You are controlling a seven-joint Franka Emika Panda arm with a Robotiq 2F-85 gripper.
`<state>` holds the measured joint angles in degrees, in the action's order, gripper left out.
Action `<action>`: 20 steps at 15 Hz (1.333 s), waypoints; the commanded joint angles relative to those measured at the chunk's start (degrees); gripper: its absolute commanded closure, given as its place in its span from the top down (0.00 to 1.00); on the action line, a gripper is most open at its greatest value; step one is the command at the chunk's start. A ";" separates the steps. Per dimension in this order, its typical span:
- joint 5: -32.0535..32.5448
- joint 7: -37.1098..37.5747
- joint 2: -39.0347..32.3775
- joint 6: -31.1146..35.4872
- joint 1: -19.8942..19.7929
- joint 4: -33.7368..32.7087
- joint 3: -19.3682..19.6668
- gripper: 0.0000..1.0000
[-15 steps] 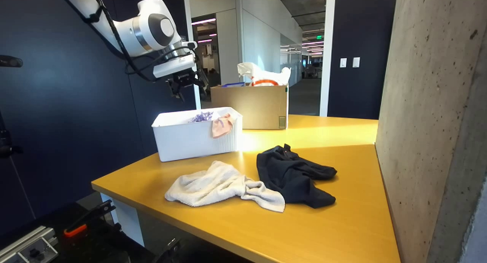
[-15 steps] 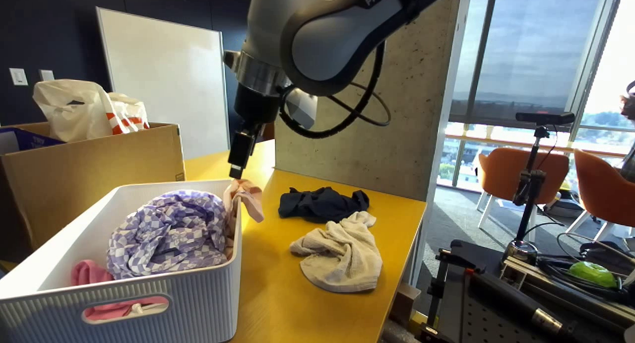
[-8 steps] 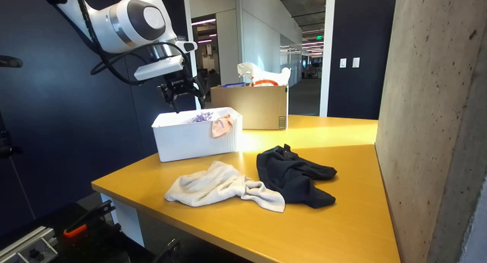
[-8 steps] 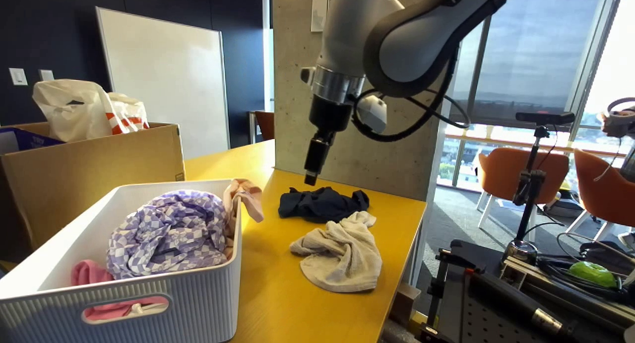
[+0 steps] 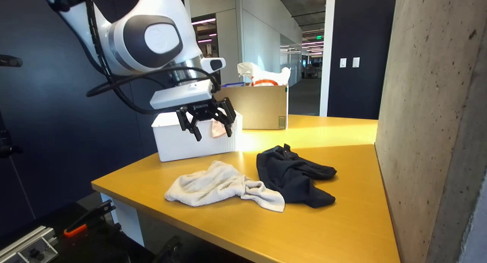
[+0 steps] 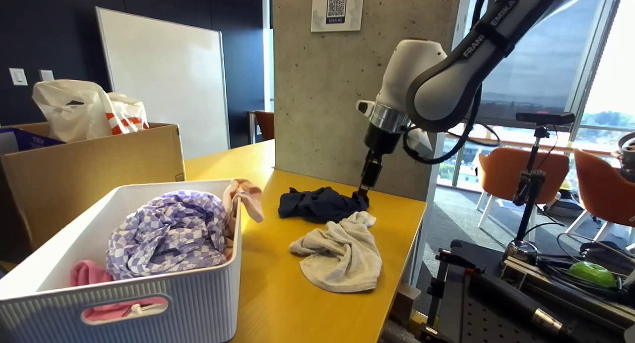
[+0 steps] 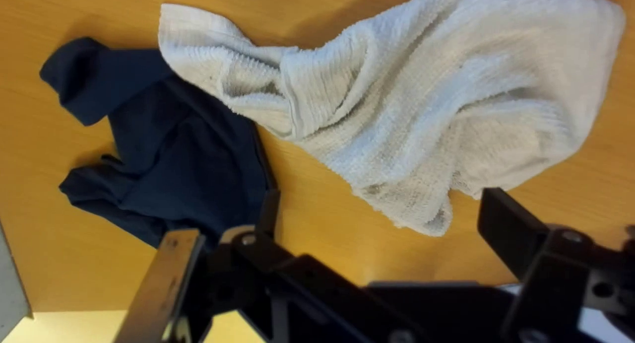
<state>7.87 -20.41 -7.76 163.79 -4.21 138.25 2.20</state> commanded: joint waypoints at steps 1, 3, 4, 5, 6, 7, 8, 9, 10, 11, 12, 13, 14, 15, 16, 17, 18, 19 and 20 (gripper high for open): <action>-10.18 -11.13 -9.49 3.04 -3.88 -5.00 -5.69 1.00; -12.95 -15.20 -14.78 3.10 -7.55 -8.67 -10.12 1.00; -12.85 -15.85 -17.51 3.86 -8.77 -10.61 -11.43 1.00; -13.08 -17.03 -20.54 4.15 -10.50 -12.83 -13.28 1.00; -12.72 -17.74 -22.72 3.59 -12.02 -14.72 -14.61 1.00; -12.57 -18.41 -25.24 3.26 -13.47 -16.66 -16.03 1.00; -12.01 -18.93 -27.26 2.94 -14.61 -18.43 -16.90 1.00; -11.63 -19.21 -29.21 2.78 -15.48 -20.00 -17.59 1.00; -11.14 -19.55 -30.84 2.37 -16.21 -21.54 -18.01 1.00; -10.58 -19.83 -32.13 2.09 -16.42 -22.56 -18.21 0.75; -10.28 -19.97 -33.19 2.01 -16.58 -23.48 -18.39 0.74; -10.26 -20.13 -33.91 1.93 -16.89 -24.07 -18.93 0.65; -10.17 -20.37 -34.73 1.94 -17.05 -24.71 -19.29 0.58; -10.20 -20.72 -35.45 1.95 -17.35 -25.37 -19.82 0.49; -10.41 -20.80 -35.87 2.11 -17.53 -25.79 -20.34 0.42; -10.45 -20.88 -35.84 2.10 -17.63 -25.96 -20.74 0.36; -10.53 -20.72 -35.40 2.11 -17.65 -25.69 -21.11 0.27; -10.64 -20.50 -34.29 2.15 -17.72 -24.87 -21.49 0.21; -10.93 -20.28 -32.59 2.16 -17.97 -23.48 -22.22 0.14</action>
<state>-3.33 -40.28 -41.92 166.48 -20.41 113.64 -17.41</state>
